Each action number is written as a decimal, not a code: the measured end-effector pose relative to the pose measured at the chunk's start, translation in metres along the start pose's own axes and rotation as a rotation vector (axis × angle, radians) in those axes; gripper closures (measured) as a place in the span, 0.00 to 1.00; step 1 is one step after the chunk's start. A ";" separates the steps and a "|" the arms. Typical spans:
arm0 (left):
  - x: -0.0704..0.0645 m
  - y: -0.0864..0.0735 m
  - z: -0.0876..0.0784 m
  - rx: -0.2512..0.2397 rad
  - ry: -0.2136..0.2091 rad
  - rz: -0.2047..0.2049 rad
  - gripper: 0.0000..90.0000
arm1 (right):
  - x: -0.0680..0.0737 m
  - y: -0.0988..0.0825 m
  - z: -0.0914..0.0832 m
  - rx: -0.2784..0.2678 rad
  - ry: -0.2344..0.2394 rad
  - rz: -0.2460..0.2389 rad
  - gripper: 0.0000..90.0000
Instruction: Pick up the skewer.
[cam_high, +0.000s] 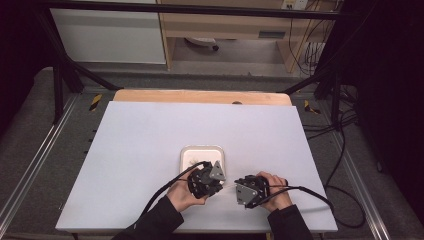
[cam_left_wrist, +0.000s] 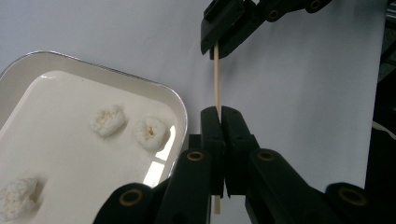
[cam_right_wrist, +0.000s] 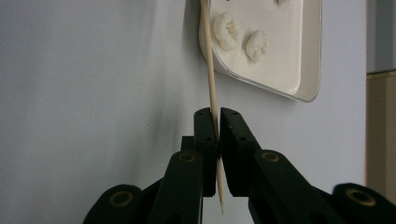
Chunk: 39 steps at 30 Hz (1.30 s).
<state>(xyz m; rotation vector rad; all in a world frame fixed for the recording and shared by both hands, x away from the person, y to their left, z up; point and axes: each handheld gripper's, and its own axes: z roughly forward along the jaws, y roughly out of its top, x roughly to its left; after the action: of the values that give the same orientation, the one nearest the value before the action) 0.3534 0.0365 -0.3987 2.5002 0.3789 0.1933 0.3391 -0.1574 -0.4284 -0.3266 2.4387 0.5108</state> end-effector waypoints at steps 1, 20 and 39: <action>0.000 0.000 0.000 -0.002 0.001 -0.004 0.99 | 0.000 0.000 0.000 0.001 -0.003 -0.009 0.97; 0.009 0.001 0.002 0.112 -0.009 -0.042 0.83 | -0.003 0.009 -0.002 0.043 0.005 -0.116 0.99; 0.003 0.007 0.013 0.222 0.004 0.020 0.98 | -0.005 0.014 -0.005 0.059 -0.013 -0.164 0.98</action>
<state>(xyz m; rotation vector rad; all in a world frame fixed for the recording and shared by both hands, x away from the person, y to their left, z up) 0.3606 0.0246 -0.4054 2.7232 0.3959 0.1724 0.3355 -0.1462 -0.4175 -0.4910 2.3838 0.3675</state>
